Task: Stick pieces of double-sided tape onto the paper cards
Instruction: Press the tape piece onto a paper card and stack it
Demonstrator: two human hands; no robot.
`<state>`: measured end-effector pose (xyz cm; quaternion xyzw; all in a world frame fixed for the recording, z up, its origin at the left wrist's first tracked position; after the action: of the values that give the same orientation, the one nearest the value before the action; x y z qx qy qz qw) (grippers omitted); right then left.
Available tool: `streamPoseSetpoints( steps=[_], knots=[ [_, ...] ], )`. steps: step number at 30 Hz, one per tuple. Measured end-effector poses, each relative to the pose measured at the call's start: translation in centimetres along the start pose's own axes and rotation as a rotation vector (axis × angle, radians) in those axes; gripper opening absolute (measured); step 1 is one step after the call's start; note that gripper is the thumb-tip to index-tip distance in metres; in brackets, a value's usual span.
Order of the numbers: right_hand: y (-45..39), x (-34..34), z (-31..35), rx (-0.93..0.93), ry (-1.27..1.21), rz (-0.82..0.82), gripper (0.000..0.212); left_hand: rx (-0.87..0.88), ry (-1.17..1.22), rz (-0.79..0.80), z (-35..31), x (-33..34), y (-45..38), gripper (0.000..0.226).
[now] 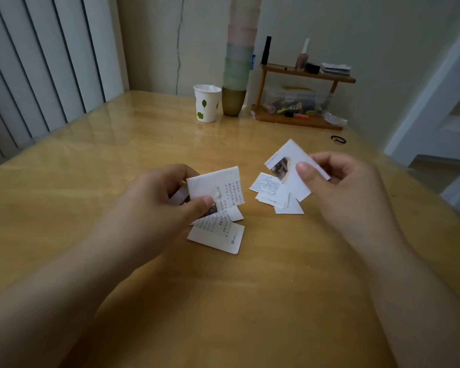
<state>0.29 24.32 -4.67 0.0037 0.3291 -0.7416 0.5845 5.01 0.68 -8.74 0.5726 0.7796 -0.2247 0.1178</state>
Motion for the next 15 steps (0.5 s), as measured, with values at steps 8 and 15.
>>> streamPoseSetpoints(
  steps=[8,15],
  knots=[
    [2.6,4.8,2.2,0.050,-0.364,0.408,0.026,-0.070,0.206,0.077,0.7,0.7,-0.2,0.013],
    [4.0,6.0,2.2,0.060,-0.251,0.465,0.029,-0.001,0.214,0.173,-0.3,1.6,0.2,0.027]
  ],
)
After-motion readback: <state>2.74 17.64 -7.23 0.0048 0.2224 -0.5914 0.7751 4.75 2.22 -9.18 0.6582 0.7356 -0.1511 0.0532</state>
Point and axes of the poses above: each hand's wrist, its own y-axis away from the middle knuckle, its own x-axis out of the palm, z = x × y, the point moved 9 cm from there along -y, towards the middle knuckle, and after that the axes turned 4 degrees about -z, right-handed, at the moved point
